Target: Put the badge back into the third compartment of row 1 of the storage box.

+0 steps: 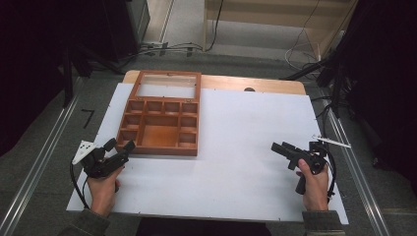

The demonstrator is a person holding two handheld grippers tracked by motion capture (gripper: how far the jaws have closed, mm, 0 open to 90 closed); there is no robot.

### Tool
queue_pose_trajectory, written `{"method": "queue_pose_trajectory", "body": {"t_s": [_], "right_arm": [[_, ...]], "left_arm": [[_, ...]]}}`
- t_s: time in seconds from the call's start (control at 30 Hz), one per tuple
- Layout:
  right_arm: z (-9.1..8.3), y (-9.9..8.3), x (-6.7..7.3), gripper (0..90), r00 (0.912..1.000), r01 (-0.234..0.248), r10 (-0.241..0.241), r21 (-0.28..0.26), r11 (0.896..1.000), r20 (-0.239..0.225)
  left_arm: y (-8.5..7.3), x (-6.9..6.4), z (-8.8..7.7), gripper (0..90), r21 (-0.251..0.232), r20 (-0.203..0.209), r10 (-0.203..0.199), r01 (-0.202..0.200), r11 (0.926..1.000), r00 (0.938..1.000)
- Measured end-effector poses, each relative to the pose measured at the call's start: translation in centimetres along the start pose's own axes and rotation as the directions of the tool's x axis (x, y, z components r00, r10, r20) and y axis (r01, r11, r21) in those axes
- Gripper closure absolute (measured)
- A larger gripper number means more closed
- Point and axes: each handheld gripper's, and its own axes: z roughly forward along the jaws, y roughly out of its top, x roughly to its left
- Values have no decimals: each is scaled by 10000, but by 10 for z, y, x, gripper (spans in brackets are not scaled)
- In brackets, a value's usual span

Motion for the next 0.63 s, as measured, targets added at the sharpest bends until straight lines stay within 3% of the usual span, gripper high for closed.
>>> {"method": "queue_pose_trajectory", "body": {"t_s": [0.4,0.47,0.5,0.53,0.57,0.6,0.63], "right_arm": [[-17,-3,-9,222,9995,-130,137,-242,9996,274],[-20,-5,-11,215,9987,-118,129,-218,9997,498],[-21,-6,-12,204,9965,-16,31,-176,9998,829],[-22,-8,-13,190,9886,302,-287,-82,9995,1476],[-23,-10,-13,172,9678,721,-724,100,9973,2411],[-22,-13,-15,163,9325,1155,-1208,359,9927,3405],[-22,-16,-18,163,8913,1460,-1577,601,9875,4252]], "left_arm": [[0,0,0,208,6,-3,7,-7,10000,10000],[0,0,0,208,4,-3,2,-2,10000,10000],[0,0,0,208,-5,-1,-1,1,10000,10000],[0,0,0,208,-10,-2,-2,2,10000,10000],[0,0,0,208,-13,-1,-5,5,10000,10000],[0,0,0,208,-26,4,-12,12,10000,10000],[0,0,-1,208,-25,-3,-16,16,10000,10000]]}}
